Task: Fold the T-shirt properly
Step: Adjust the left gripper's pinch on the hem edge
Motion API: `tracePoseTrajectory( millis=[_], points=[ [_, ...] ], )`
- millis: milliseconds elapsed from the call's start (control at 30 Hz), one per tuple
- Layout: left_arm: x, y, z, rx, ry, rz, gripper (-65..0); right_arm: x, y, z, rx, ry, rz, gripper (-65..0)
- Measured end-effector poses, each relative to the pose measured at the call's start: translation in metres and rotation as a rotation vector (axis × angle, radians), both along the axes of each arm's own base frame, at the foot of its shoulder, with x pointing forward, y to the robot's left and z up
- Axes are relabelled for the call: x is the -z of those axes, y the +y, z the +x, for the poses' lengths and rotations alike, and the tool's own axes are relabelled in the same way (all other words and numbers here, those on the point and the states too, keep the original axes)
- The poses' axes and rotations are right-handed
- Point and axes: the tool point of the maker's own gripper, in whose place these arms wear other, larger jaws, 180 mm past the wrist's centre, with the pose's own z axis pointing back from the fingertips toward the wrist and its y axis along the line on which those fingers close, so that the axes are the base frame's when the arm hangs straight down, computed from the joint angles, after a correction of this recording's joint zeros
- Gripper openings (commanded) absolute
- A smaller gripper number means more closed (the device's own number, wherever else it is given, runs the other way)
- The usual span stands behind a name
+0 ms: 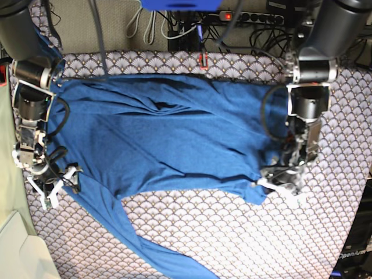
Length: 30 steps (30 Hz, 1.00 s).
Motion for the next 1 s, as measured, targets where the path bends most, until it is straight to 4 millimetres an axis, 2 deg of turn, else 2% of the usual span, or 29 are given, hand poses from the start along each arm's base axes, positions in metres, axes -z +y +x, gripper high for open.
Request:
tracePoseTrajectory(
  millis=[67, 200, 267, 367, 467, 567, 867, 1000],
  points=[
    [0.000, -0.010, 0.001, 0.016, -0.003, -0.014, -47.9, 0.000, 0.000, 0.000, 0.000, 0.001, 0.000, -17.0],
    [0.000, -0.009, 0.001, 0.015, -0.003, -0.010, -49.6, 0.000, -0.002, -0.001, 0.002, 0.002, -0.003, -17.1],
    [0.000, -0.007, 0.001, 0.013, -0.003, -0.007, -53.9, 0.000, -0.002, 0.000, 0.002, 0.001, -0.003, -17.1],
    [0.000, -0.002, 0.000, 0.007, 0.001, 0.000, -65.0, -0.001, -0.010, -0.001, 0.026, -0.001, -0.019, -16.9],
    [0.000, 0.001, 0.000, 0.004, 0.001, 0.004, -63.7, -0.004, -0.034, -0.003, 0.109, -0.014, -0.068, -16.9],
    [0.000, 0.000, 0.000, 0.005, 0.003, 0.003, -63.7, -0.003, -0.042, -0.007, 0.119, -0.009, -0.076, -16.9],
    [0.001, 0.002, -0.001, 0.001, 0.006, 0.005, -63.7, 0.024, -0.036, -0.028, 0.108, 0.049, -0.073, -16.9],
    [0.001, 0.001, -0.001, 0.002, 0.006, 0.004, -63.7, 0.025, -0.036, -0.029, 0.111, 0.055, -0.072, -16.9]
  ],
)
